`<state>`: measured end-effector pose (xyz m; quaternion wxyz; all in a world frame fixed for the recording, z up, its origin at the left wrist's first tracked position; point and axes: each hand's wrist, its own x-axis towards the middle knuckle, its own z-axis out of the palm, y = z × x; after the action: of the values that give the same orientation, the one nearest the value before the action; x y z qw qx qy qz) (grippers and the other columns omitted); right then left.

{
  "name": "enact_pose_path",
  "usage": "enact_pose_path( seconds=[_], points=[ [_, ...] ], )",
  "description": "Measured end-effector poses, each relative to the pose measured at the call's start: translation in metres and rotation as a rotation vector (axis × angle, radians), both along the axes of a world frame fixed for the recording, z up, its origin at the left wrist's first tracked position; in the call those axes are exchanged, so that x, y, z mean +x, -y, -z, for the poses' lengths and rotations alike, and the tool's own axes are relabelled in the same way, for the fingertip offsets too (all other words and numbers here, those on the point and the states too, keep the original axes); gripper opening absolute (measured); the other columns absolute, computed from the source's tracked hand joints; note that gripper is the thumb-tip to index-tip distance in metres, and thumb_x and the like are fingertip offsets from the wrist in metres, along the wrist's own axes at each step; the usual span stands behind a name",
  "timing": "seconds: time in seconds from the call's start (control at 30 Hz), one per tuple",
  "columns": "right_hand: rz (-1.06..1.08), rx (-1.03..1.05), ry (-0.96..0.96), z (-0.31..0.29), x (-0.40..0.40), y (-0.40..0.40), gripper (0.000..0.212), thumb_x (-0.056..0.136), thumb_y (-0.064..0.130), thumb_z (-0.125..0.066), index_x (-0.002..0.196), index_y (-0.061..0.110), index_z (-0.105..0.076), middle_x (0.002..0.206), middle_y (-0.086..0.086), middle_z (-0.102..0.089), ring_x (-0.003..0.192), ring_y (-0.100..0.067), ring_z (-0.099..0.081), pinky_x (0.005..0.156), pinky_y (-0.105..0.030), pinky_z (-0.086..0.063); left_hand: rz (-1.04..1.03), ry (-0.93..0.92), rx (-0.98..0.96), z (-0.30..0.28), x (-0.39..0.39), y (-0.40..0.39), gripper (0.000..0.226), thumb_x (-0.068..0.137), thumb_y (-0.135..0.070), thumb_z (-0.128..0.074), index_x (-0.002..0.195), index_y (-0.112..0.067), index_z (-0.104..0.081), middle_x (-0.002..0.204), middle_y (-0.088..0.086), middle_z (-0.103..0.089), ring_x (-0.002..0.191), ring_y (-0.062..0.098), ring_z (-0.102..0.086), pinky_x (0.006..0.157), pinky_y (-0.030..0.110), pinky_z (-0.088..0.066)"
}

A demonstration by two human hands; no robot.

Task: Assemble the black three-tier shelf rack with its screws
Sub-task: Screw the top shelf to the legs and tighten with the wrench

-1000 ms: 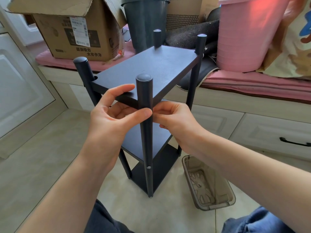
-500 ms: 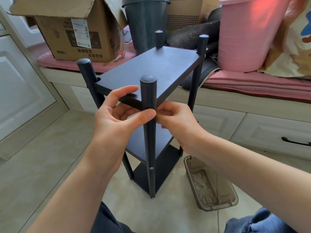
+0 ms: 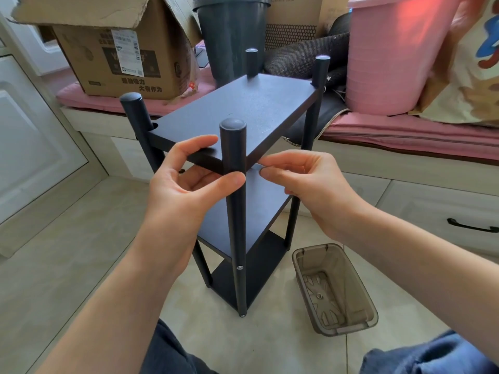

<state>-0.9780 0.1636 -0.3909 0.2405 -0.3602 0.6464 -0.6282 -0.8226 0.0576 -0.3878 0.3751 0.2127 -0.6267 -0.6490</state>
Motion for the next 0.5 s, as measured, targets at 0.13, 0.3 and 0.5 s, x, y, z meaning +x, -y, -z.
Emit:
enact_pose_path(
  seconds=[0.13, 0.3, 0.5],
  points=[
    [0.019, -0.015, 0.002, 0.0001, 0.0011, 0.0017, 0.015, 0.086, 0.006, -0.073, 0.089, 0.02, -0.078, 0.089, 0.008, -0.077, 0.078, 0.007, -0.064, 0.062, -0.004, -0.044, 0.003, 0.009, -0.006, -0.0006, 0.0009, -0.0004, 0.057, 0.067, -0.017, -0.084, 0.12, -0.028, -0.064, 0.107, 0.013, -0.075, 0.102, 0.025, -0.074, 0.099, 0.04, -0.056],
    [0.018, 0.044, 0.063, 0.0005, 0.0002, 0.0025, 0.014, 0.086, 0.012, -0.074, 0.09, 0.024, -0.079, 0.091, 0.01, -0.077, 0.077, 0.007, -0.063, 0.064, -0.014, -0.045, -0.009, 0.006, -0.01, 0.0001, -0.0002, -0.0009, 0.056, 0.068, -0.017, -0.083, 0.119, -0.029, -0.065, 0.109, 0.016, -0.074, 0.101, 0.026, -0.073, 0.097, 0.037, -0.057],
    [0.006, 0.113, 0.227, 0.0039, 0.0038, 0.0054, 0.012, 0.088, 0.015, -0.073, 0.097, 0.02, -0.079, 0.096, 0.006, -0.076, 0.094, -0.007, -0.065, 0.076, -0.026, -0.048, -0.011, 0.058, -0.059, 0.0001, 0.0, -0.0004, 0.055, 0.069, -0.024, -0.083, 0.119, -0.032, -0.063, 0.104, 0.009, -0.075, 0.098, 0.022, -0.073, 0.094, 0.036, -0.058]
  ],
)
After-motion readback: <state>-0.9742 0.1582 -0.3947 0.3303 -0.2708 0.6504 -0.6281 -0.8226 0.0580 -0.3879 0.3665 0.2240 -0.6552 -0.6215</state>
